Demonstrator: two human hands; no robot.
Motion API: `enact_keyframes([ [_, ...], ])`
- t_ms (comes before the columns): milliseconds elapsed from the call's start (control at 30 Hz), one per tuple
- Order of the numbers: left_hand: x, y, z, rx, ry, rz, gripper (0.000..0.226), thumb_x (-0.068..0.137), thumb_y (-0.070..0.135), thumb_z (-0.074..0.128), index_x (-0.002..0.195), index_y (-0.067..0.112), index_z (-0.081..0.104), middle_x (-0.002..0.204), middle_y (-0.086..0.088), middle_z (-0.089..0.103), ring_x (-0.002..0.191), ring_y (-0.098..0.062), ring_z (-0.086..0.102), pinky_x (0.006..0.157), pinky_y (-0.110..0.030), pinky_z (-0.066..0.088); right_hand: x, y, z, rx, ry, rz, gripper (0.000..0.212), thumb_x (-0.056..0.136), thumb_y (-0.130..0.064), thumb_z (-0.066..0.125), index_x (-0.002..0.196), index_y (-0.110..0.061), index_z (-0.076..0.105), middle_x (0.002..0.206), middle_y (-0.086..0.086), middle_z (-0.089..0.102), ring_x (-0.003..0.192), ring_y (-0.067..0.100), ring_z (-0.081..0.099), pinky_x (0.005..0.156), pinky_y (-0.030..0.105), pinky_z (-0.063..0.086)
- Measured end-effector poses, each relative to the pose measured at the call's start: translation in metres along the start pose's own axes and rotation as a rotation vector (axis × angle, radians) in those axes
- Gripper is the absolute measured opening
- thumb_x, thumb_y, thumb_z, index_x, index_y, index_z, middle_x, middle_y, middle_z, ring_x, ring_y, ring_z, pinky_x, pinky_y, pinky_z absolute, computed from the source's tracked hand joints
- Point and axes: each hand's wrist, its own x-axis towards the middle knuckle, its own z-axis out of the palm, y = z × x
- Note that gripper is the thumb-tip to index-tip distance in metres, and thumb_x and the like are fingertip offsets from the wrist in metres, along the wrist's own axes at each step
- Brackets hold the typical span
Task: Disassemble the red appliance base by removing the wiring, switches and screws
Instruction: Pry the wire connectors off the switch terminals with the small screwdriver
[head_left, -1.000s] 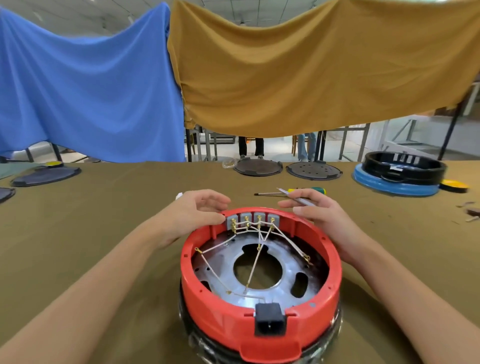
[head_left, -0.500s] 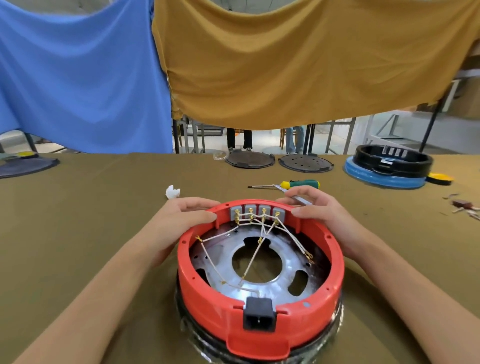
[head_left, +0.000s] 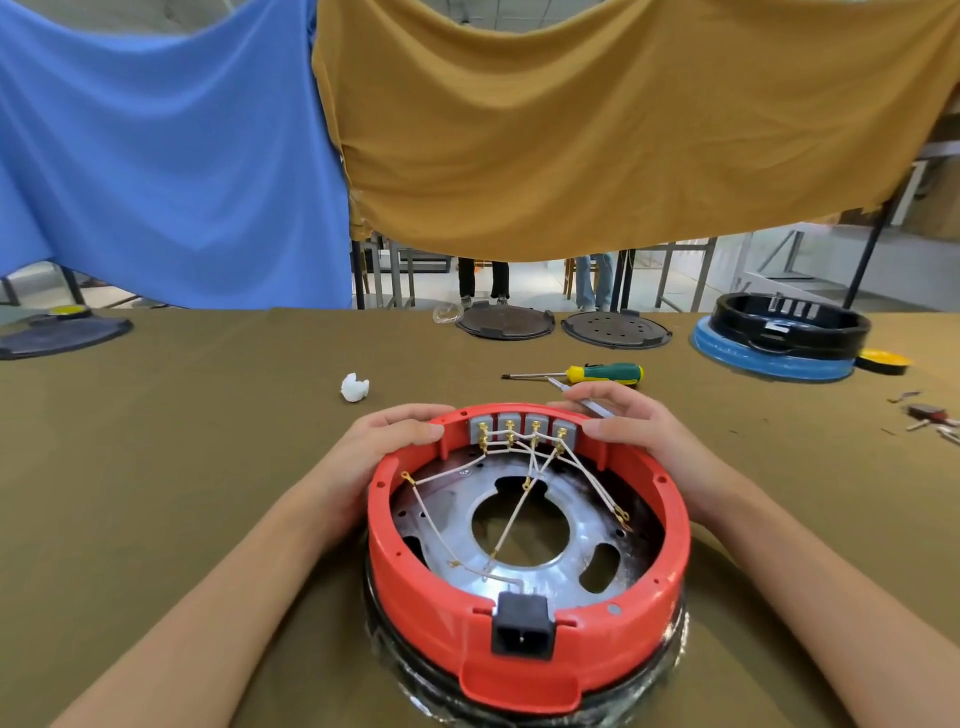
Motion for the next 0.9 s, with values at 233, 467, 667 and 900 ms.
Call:
enact_keyframes([
  [233, 0.002, 0.003, 0.001, 0.028, -0.018, -0.020, 0.037, 0.078, 0.019, 0.069, 0.114, 0.013, 0.072, 0.114, -0.020, 0.070, 0.098, -0.031, 0.070, 0.076, -0.031, 0.057, 0.002, 0.003, -0.004, -0.005, 0.027, -0.024, 0.028, 0.087, 0.000, 0.063, 0.113, -0.010, 0.066, 0.122, 0.020, 0.067, 0.101, 0.040, 0.067, 0.093, 0.048, 0.053],
  [467, 0.002, 0.003, 0.000, 0.037, -0.031, -0.032, 0.040, 0.079, 0.022, 0.070, 0.117, 0.014, 0.070, 0.117, -0.020, 0.069, 0.102, -0.033, 0.069, 0.080, -0.034, 0.056, 0.002, 0.002, -0.004, -0.083, 0.266, -0.191, 0.016, 0.098, -0.014, 0.059, 0.106, -0.014, 0.073, 0.100, 0.014, 0.074, 0.091, 0.024, 0.069, 0.084, 0.036, 0.057],
  [667, -0.008, 0.005, 0.000, 0.068, 0.056, 0.009, 0.029, 0.080, 0.022, 0.076, 0.108, 0.014, 0.072, 0.107, -0.018, 0.072, 0.086, -0.027, 0.071, 0.074, -0.033, 0.058, -0.002, -0.004, 0.009, -0.144, 0.320, -0.311, 0.027, 0.100, -0.024, 0.054, 0.109, -0.007, 0.073, 0.086, 0.006, 0.068, 0.086, 0.017, 0.063, 0.090, 0.038, 0.053],
  [900, -0.008, 0.047, 0.005, 0.864, 0.139, 0.140, 0.020, 0.081, 0.027, 0.078, 0.095, 0.033, 0.064, 0.105, 0.011, 0.068, 0.092, -0.008, 0.068, 0.075, -0.025, 0.052, 0.020, -0.039, 0.042, -0.336, 0.149, -0.390, 0.022, 0.100, -0.015, 0.057, 0.101, 0.004, 0.069, 0.090, 0.017, 0.074, 0.083, 0.025, 0.072, 0.083, 0.035, 0.060],
])
